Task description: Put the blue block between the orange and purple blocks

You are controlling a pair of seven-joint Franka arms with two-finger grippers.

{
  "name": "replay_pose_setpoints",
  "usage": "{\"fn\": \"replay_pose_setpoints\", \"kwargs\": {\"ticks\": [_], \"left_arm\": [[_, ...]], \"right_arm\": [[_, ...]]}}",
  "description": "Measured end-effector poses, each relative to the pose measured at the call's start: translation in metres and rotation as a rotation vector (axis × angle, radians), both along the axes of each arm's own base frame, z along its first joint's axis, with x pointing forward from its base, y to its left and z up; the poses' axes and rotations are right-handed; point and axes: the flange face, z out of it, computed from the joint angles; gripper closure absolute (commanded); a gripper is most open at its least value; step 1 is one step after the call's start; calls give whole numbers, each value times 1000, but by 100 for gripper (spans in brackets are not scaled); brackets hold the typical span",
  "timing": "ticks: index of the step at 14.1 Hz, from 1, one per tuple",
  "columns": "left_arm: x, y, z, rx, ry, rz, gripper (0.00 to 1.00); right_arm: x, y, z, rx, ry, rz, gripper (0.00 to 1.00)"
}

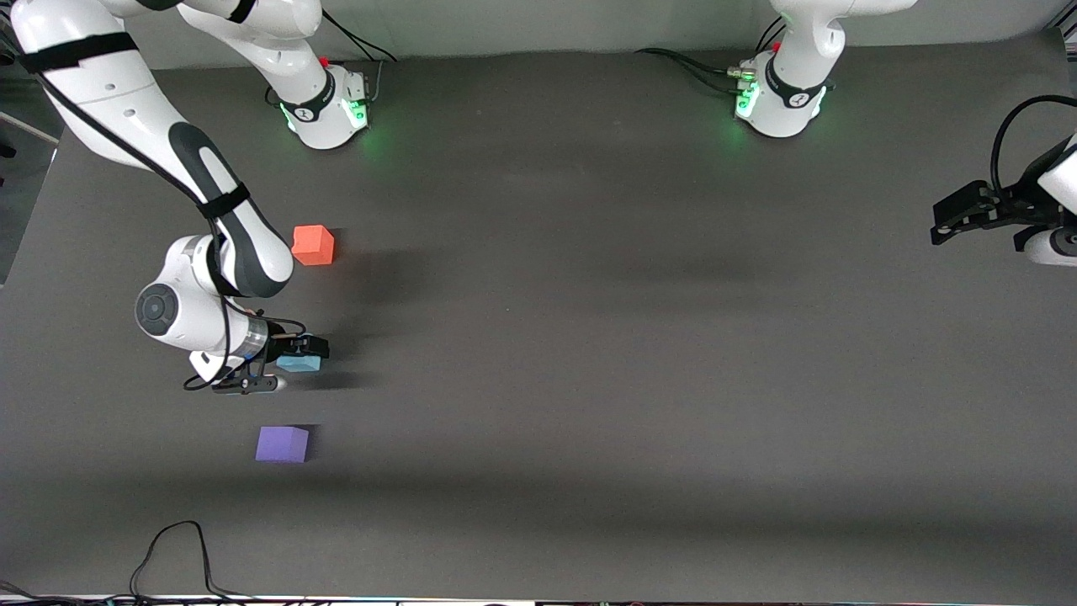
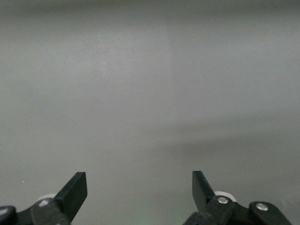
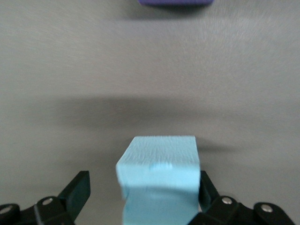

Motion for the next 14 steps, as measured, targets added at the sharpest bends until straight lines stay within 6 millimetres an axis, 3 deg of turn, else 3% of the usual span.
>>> {"fn": "replay_pose_setpoints", "kwargs": {"ticks": [2, 5, 12, 14], "left_arm": [[0, -1, 0, 0, -1, -2, 0], [0, -1, 0, 0, -2, -3, 0], [0, -1, 1, 0, -3, -2, 0], [0, -1, 1, 0, -4, -2, 0]], "right_arm": [[7, 12, 59, -9, -1, 31, 0], [1, 22, 152, -27, -35, 61, 0], [-24, 26, 318, -57, -25, 108, 0], [-25, 19, 351, -57, -48, 132, 0]]}}
